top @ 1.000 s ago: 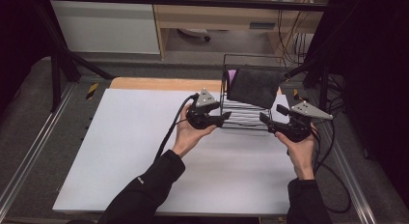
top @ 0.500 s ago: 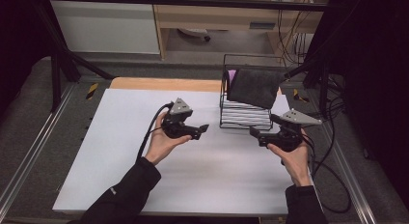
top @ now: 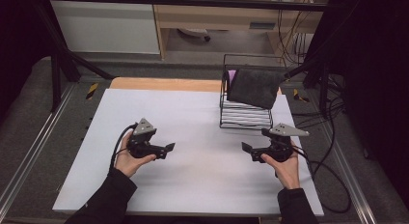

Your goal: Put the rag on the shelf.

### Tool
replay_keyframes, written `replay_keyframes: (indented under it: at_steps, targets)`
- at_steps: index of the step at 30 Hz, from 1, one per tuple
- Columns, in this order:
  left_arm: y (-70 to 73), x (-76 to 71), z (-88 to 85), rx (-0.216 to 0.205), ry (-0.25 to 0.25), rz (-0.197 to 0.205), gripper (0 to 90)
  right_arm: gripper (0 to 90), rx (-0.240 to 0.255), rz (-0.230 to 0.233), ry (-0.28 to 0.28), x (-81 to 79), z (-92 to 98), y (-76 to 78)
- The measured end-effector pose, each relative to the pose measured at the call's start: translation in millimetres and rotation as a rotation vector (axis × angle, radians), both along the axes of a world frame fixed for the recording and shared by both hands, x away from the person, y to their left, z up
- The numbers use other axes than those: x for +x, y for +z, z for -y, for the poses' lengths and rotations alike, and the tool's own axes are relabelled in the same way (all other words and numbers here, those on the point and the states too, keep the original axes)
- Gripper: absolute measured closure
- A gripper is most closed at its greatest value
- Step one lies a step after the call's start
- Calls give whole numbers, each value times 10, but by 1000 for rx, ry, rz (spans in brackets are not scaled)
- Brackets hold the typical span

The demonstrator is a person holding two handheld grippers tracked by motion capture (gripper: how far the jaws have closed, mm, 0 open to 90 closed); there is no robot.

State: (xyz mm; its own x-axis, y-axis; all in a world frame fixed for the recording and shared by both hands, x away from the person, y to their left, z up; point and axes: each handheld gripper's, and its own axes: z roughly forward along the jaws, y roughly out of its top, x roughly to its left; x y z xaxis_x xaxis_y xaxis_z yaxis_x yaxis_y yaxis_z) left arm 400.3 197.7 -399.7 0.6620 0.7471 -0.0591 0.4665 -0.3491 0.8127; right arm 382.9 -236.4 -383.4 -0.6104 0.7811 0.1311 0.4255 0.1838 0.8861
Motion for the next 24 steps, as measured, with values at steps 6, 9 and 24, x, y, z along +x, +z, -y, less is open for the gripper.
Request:
replay_keyframes:
  at_steps: [6, 9, 24]
  targets:
    - [-185, -115, -321, 21, 41, -31, 80, 7, -20, -41, 6, -68, 37, -213]
    - [-252, -182, -452, 41, 42, -31, 80, 7, -33, -69, 3, -109, 91, -316]
    - [-429, -342, -783, 44, 54, -34, 69, 7, -63, -145, 11, -244, 290, -627]
